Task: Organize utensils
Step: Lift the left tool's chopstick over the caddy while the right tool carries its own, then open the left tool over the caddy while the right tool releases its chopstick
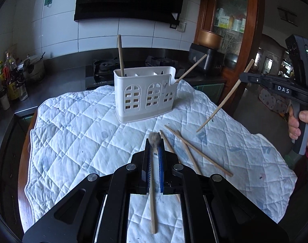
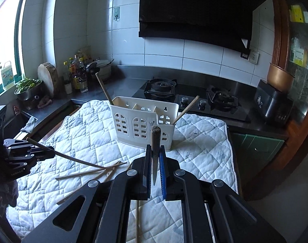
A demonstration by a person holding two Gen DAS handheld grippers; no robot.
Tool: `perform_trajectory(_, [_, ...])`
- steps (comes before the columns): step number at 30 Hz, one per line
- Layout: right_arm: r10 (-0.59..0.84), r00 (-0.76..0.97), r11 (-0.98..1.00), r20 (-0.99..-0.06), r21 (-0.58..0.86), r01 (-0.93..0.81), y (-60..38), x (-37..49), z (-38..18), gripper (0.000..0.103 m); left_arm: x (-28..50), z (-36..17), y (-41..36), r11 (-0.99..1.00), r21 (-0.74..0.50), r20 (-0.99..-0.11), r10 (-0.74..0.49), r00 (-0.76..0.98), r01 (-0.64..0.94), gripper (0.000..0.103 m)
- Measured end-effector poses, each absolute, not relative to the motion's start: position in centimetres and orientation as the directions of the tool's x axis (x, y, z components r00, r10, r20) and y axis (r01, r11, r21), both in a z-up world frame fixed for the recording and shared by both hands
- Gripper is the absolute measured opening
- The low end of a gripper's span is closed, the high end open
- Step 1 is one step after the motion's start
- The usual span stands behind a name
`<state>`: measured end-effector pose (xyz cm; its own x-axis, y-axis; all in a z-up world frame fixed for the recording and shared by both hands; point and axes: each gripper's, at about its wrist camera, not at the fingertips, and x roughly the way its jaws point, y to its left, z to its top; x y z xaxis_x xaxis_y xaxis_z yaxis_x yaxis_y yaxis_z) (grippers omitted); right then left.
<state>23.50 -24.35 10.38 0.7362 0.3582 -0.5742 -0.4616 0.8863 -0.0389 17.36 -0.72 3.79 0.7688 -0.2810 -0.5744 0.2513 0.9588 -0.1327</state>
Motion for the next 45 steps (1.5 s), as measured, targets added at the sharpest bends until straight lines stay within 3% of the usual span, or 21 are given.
perform_trajectory(8, [0.377, 0.737, 0.883, -0.562, -0.022, -0.469, -23.5, 27.8, 15.8, 0.007, 21.0, 9.1, -0.4, 0.951, -0.126, -0.523, -0.307, 0.795, 0.283, 0.005])
perform_trajectory(14, [0.369, 0.758, 0.897, -0.537, -0.008, -0.443, -22.8, 31.4, 18.5, 0.007, 24.3, 14.7, -0.9, 0.952, -0.106, -0.432, -0.305, 0.849, 0.289, 0.005])
perform_trajectory(19, [0.353, 0.769, 0.906, -0.533, -0.01, -0.423, -21.9, 34.1, 19.1, 0.007, 27.2, 18.7, -1.5, 0.97, -0.057, -0.326, -0.243, 0.914, 0.238, 0.005])
perform_trajectory(23, [0.344, 0.77, 0.911, -0.538, -0.009, -0.413, -21.3, 36.0, 18.6, 0.007, 29.7, 19.5, -2.1, 0.981, -0.035, -0.293, -0.193, 0.937, 0.191, 0.005])
perform_trajectory(33, [0.339, 0.737, 0.91, -0.585, 0.007, -0.414, -20.5, 38.2, 15.1, 0.007, 34.2, 15.4, -2.1, 0.989, -0.069, -0.365, -0.146, 0.919, 0.129, 0.005])
perform_trajectory(45, [0.325, 0.704, 0.91, -0.631, 0.005, -0.415, -19.6, 38.7, 11.5, 0.007, 35.9, 11.7, -0.6, 0.983, -0.107, -0.46, -0.181, 0.869, 0.148, 0.006])
